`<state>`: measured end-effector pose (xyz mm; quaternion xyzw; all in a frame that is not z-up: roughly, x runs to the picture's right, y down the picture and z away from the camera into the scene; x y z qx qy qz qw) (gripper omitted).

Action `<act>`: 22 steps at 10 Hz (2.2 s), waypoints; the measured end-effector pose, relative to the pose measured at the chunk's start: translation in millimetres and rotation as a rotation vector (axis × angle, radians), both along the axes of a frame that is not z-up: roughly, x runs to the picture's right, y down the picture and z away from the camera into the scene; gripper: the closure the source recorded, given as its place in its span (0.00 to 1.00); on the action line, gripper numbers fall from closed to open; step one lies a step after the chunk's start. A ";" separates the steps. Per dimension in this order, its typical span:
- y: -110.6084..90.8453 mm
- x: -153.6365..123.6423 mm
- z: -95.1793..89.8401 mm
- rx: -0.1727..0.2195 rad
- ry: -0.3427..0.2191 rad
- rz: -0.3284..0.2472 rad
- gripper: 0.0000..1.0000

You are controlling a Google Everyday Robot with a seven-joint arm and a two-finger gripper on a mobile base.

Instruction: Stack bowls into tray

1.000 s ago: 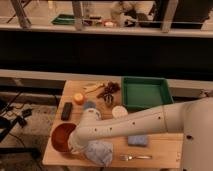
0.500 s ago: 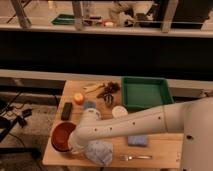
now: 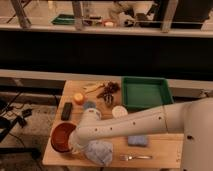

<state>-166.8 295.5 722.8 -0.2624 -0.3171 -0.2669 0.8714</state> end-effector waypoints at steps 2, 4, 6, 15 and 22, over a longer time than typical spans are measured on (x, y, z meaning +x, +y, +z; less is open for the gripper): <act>0.2 -0.5 -0.1 0.000 -0.001 -0.001 1.00; 0.3 -0.7 -0.2 0.000 -0.001 -0.002 1.00; 0.4 -1.0 -0.3 0.000 -0.002 -0.002 1.00; -2.0 -4.7 -3.8 0.011 0.017 -0.023 1.00; -20.0 -15.3 -30.8 0.080 0.007 -0.025 1.00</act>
